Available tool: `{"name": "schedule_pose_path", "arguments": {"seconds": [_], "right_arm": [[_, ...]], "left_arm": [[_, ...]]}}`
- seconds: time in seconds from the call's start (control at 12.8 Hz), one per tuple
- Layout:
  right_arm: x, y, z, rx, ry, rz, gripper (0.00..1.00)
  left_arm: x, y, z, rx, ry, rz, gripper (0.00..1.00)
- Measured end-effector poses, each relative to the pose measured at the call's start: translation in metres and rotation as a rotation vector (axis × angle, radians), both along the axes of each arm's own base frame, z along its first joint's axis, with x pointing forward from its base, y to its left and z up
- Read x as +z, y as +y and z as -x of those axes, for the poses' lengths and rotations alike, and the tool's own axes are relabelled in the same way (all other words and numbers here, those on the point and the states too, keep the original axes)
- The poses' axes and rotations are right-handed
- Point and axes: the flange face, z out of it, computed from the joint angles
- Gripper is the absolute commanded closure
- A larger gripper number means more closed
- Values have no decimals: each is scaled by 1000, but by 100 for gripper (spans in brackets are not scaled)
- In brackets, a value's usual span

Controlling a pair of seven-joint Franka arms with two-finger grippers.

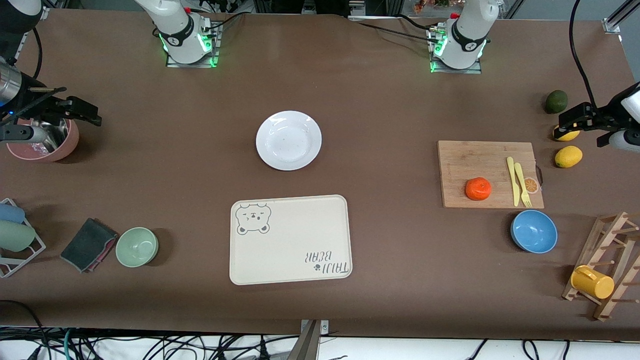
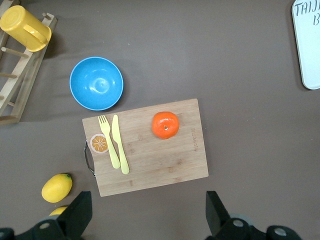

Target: Place orange and plate with both arms

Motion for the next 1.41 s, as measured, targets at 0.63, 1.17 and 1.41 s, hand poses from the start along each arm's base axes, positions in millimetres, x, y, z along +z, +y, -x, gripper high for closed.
{"name": "schedule_pose_path", "arguments": {"seconds": [0.63,1.17,1.41], "right_arm": [[0,0,0,0,-3,0,0],[0,0,0,0,-3,0,0],[0,0,0,0,-3,0,0]], "left_arm": [[1,9,1,-17,-4,1,0],[1,5,1,-24,-4,1,0],[1,3,0,-28,-4,2,0]]}}
